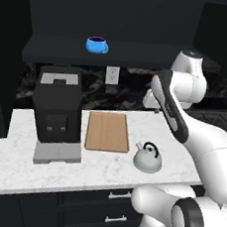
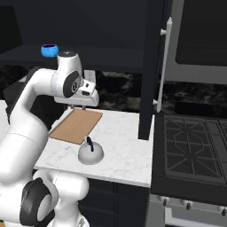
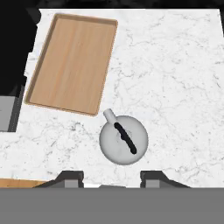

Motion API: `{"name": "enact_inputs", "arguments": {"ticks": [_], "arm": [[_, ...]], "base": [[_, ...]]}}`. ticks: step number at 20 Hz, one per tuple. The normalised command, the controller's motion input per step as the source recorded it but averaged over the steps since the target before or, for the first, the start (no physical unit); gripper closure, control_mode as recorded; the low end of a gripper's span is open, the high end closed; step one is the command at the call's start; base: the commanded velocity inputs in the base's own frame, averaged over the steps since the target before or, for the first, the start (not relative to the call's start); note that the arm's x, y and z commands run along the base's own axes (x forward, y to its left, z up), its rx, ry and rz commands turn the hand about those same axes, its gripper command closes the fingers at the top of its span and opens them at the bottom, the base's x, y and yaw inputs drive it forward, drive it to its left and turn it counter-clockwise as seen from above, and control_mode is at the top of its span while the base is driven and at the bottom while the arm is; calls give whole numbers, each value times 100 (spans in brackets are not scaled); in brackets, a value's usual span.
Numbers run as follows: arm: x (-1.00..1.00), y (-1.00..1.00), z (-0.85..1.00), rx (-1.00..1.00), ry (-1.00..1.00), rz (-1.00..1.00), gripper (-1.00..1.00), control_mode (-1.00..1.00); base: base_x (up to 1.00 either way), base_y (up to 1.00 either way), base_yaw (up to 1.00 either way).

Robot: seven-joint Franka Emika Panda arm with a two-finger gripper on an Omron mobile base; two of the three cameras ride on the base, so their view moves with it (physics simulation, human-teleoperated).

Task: Pick the kettle from the counter and place it on the tray. Then pick the mug from the cabinet and place it on the tray. Then close the cabinet doors.

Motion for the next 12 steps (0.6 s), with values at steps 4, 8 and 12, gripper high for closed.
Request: {"name": "enact_inputs", "arguments": {"ticks": [4, 8, 12], "arm": [[-23, -7, -20, 0, 0, 0, -100, -100], [-46, -15, -52, -5, 0, 5, -100, -100], [-23, -20, -58, 0, 3, 5, -100, -100]], "base": [[0, 0, 0], [0, 0, 0], [0, 0, 0]]}}
